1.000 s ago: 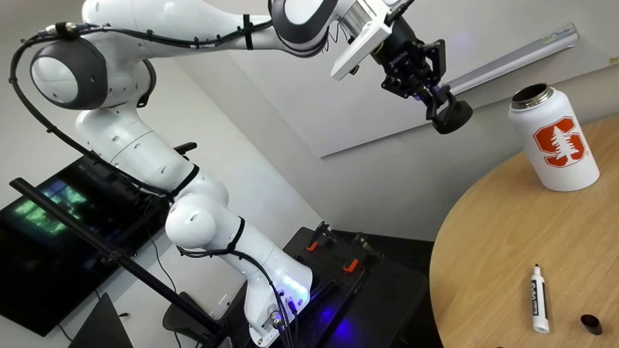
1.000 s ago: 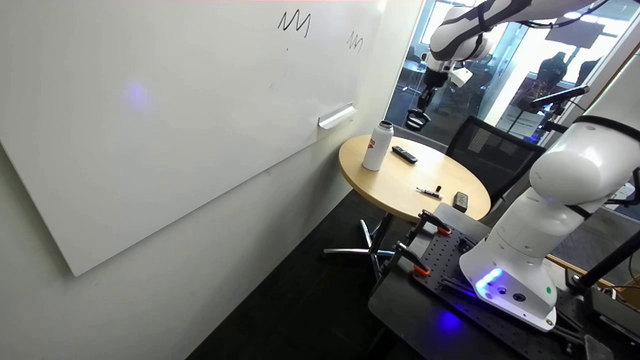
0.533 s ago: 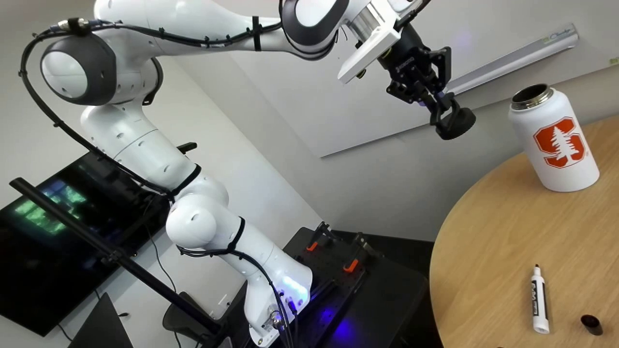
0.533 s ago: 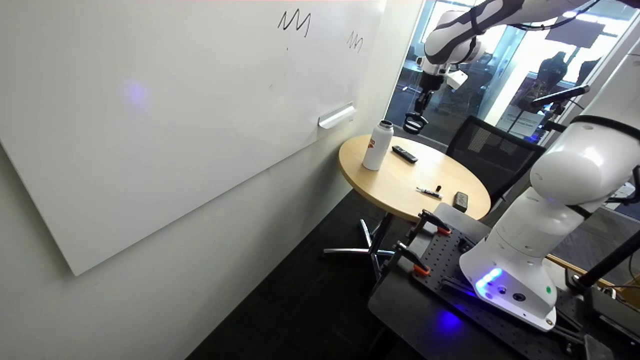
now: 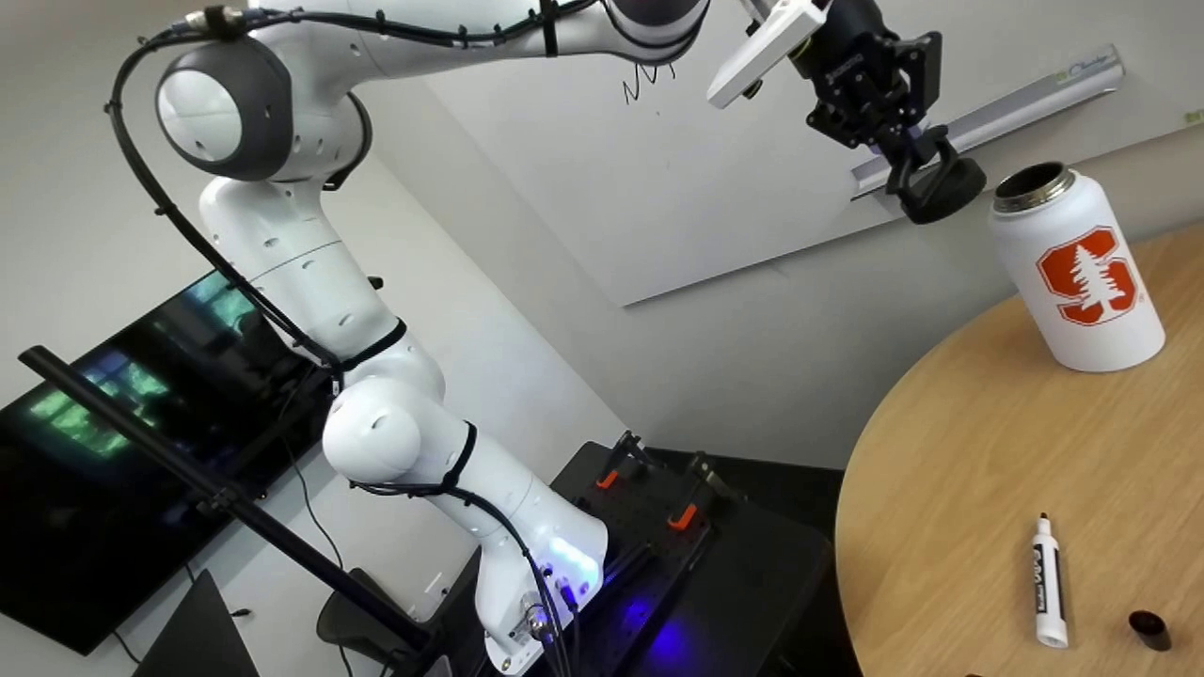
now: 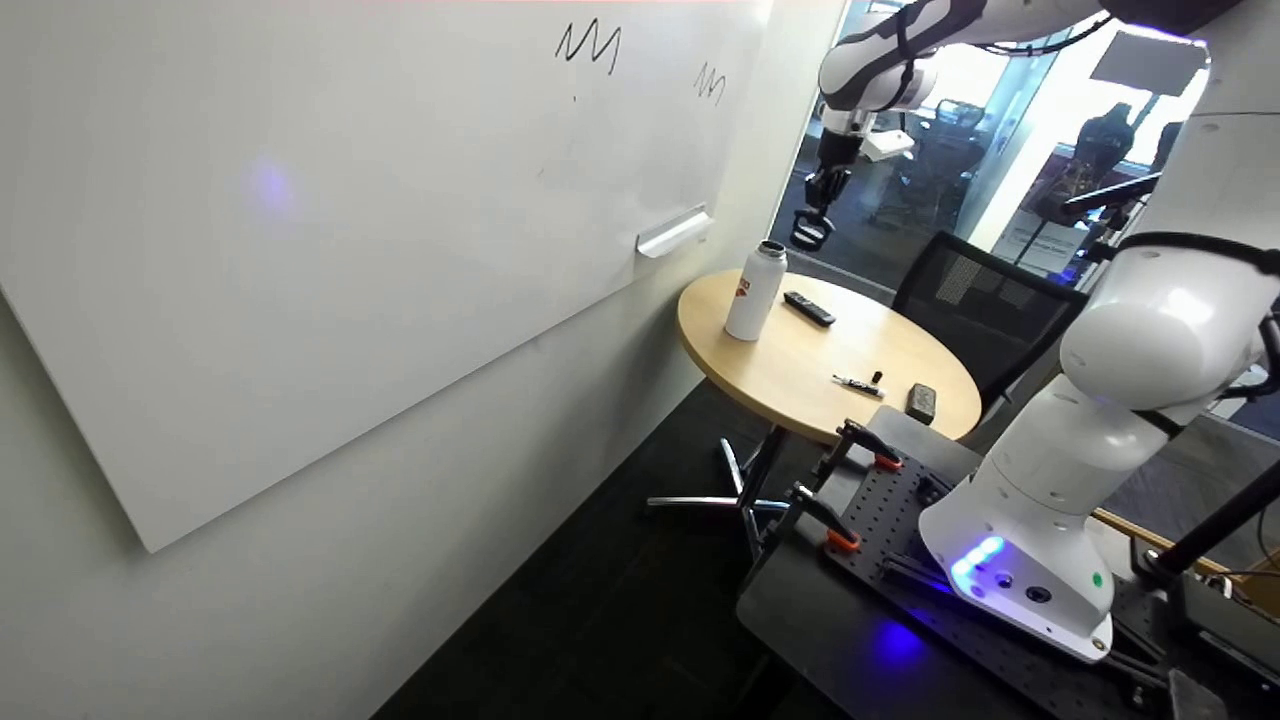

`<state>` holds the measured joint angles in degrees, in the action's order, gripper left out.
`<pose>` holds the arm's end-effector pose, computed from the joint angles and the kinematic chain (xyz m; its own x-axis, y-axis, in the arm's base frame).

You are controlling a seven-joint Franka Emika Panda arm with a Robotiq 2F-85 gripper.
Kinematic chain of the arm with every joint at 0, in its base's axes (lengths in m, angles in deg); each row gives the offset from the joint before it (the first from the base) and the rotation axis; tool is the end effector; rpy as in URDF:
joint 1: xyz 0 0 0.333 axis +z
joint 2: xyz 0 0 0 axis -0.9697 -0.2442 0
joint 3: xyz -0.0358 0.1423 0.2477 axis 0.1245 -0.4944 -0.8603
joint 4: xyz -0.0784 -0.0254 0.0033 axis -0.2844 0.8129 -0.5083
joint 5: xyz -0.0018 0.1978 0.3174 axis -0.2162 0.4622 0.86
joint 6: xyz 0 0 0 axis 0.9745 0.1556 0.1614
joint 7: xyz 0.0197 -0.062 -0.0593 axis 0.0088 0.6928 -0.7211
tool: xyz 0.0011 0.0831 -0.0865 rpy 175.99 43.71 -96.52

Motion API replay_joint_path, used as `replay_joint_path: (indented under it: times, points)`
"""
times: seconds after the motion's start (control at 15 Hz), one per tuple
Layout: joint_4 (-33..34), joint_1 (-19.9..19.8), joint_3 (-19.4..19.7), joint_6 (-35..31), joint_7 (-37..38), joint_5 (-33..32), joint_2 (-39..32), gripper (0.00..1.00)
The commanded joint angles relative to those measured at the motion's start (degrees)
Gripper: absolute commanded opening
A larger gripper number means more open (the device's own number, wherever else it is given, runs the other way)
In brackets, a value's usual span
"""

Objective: Pick the lid and put it on top of the bottle

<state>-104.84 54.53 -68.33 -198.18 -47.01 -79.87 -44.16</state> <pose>0.4616 -0.3642 0.3478 0.9925 -0.1198 -0.0238 -0.1161 -0.9858 0.1215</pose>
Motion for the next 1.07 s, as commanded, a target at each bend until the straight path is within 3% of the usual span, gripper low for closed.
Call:
replay_joint_path:
  times: [0.0, 0.47, 1.0]
  points:
    - [11.6, -1.3, -1.2, 7.4, 1.9, 1.9, -8.3, 0.05]
    - [22.3, -5.9, -4.8, 9.1, 1.3, 9.5, -16.2, 0.05]
    - [30.0, -8.1, -6.0, 14.1, 1.8, 9.2, -21.5, 0.05]
